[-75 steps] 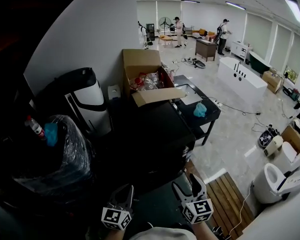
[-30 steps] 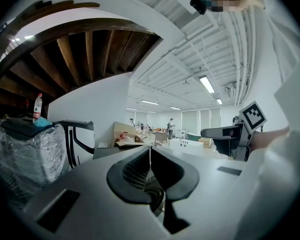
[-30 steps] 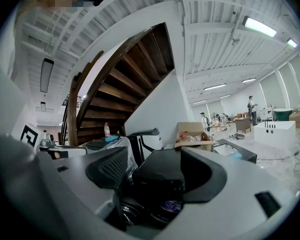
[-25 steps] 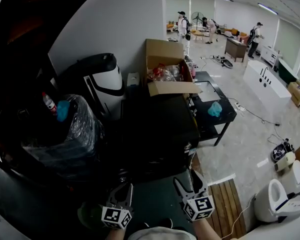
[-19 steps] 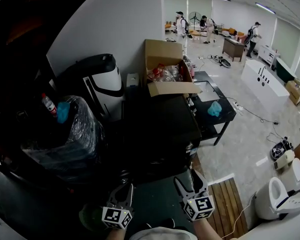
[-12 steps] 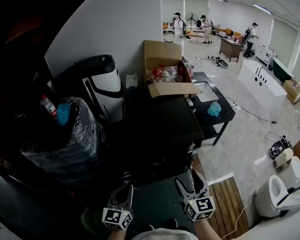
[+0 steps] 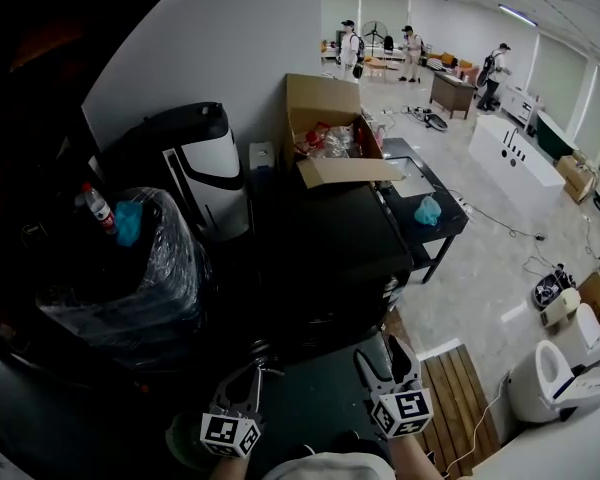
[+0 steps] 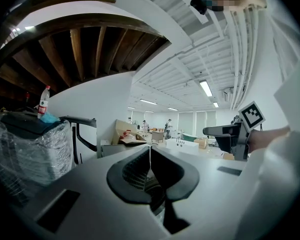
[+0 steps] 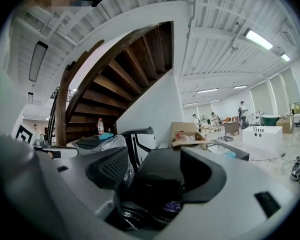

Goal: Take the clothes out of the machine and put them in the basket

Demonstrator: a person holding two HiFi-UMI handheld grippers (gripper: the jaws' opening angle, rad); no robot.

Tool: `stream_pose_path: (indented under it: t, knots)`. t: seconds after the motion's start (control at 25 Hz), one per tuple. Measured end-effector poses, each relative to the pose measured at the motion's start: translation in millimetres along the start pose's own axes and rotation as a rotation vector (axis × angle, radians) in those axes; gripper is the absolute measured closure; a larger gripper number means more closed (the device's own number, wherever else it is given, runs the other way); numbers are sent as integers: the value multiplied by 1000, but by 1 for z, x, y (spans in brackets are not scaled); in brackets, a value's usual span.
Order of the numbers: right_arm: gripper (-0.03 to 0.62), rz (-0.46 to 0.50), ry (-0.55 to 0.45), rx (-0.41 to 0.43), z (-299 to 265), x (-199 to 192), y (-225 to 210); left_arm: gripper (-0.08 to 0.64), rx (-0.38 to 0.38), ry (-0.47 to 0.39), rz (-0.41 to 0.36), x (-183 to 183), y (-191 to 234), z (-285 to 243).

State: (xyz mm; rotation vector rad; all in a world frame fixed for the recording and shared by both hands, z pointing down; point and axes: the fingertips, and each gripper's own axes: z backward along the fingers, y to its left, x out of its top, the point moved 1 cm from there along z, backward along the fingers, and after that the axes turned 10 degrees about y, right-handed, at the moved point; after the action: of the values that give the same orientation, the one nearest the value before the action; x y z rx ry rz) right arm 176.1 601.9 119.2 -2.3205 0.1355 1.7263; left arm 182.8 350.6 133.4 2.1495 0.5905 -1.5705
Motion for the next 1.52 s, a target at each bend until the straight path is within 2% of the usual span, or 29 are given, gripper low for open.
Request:
stream_pose_path:
  t: [0.32, 0.44, 0.64, 0.8, 1.08, 1.52]
  knots:
    - [279, 8, 5, -26, -4, -8, 4, 538, -19, 13, -4, -9, 9, -3]
    - [279, 0, 7, -30, -8, -11, -4, 538, -14, 19, -9, -9, 7, -10]
    - [281, 49, 18, -37, -22, -6, -22, 538, -6, 26, -13, -4, 2, -31]
    - [281, 23, 34, -16, -36, -10, -41, 538, 8, 26, -5, -6, -1, -50]
    - [282, 26, 54, 8, -63, -27, -70, 538, 20, 34, 8, -27, -4, -81]
    - [282, 6, 48, 32, -107, -67, -92, 538, 20, 51, 2, -72, -2, -124]
